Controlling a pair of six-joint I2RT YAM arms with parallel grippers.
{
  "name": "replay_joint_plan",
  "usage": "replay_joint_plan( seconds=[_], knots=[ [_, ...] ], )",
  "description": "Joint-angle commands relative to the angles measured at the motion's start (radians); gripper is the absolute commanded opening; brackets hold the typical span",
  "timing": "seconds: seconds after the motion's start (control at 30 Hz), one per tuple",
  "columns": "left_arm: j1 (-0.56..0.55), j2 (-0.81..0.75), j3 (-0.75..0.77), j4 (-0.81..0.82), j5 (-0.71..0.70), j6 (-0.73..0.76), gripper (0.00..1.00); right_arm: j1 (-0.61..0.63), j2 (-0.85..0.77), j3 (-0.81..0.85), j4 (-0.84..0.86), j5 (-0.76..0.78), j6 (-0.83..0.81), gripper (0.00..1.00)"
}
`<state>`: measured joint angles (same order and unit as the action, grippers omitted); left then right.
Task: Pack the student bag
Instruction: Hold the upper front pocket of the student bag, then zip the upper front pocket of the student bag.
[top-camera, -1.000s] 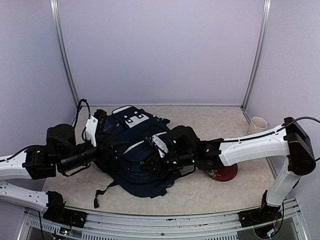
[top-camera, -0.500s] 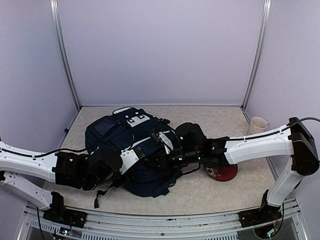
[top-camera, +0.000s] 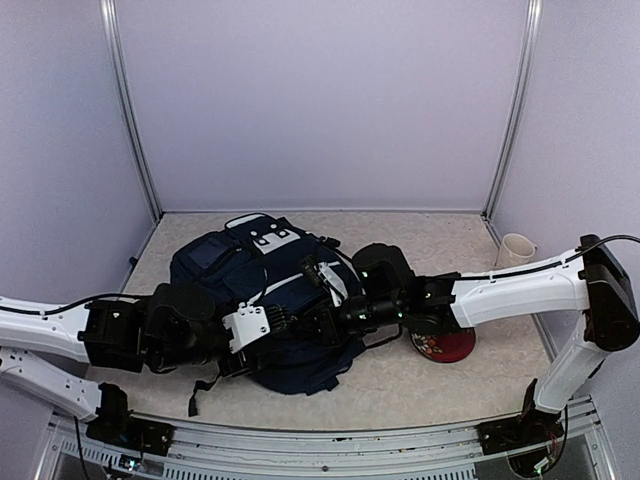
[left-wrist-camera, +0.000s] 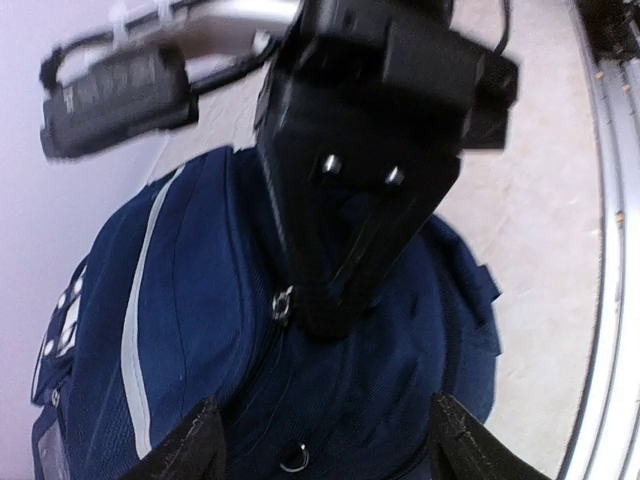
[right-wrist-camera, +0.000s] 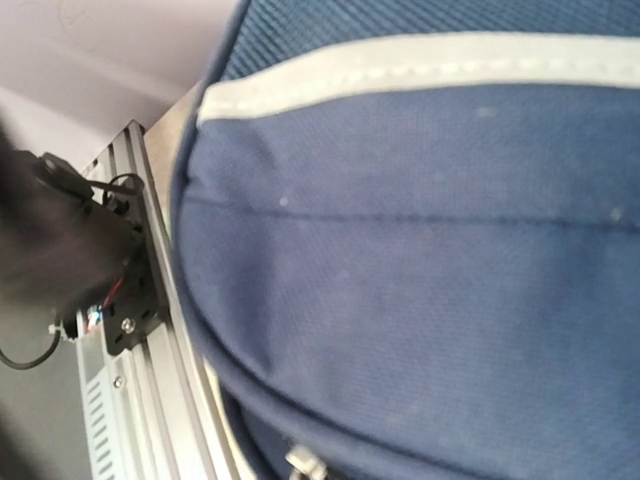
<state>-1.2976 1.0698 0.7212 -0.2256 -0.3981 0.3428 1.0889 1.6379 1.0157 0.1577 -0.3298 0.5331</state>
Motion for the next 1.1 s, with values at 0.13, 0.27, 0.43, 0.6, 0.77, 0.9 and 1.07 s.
replay_joint_plan(
  seconds=[0.13, 0.27, 0.43, 0.6, 0.77, 0.9, 1.07],
  knots=[
    [0.028, 0.027, 0.094, 0.018, 0.073, 0.108, 0.62, 0.008, -0.039, -0.018, -0.033, -0.036, -0.007, 0.0],
    [0.082, 0.123, 0.148, -0.038, 0.012, 0.136, 0.61, 0.007, -0.037, 0.0, -0.061, -0.026, -0.016, 0.0],
    [0.119, 0.188, 0.144, -0.046, -0.018, 0.152, 0.62, -0.002, -0.048, -0.004, -0.072, -0.014, -0.016, 0.0],
    [0.141, 0.212, 0.143, -0.059, -0.066, 0.124, 0.46, -0.009, -0.051, -0.004, -0.085, -0.019, -0.021, 0.0],
    [0.141, 0.212, 0.115, -0.074, -0.115, 0.148, 0.0, -0.024, -0.086, -0.01, -0.123, 0.006, -0.035, 0.0],
    [0.139, 0.17, 0.084, -0.088, -0.133, 0.165, 0.0, -0.067, -0.13, -0.012, -0.23, 0.072, -0.094, 0.0],
    [0.129, 0.07, 0.045, -0.087, -0.124, 0.168, 0.0, -0.184, -0.181, -0.026, -0.426, 0.16, -0.208, 0.0]
  ],
)
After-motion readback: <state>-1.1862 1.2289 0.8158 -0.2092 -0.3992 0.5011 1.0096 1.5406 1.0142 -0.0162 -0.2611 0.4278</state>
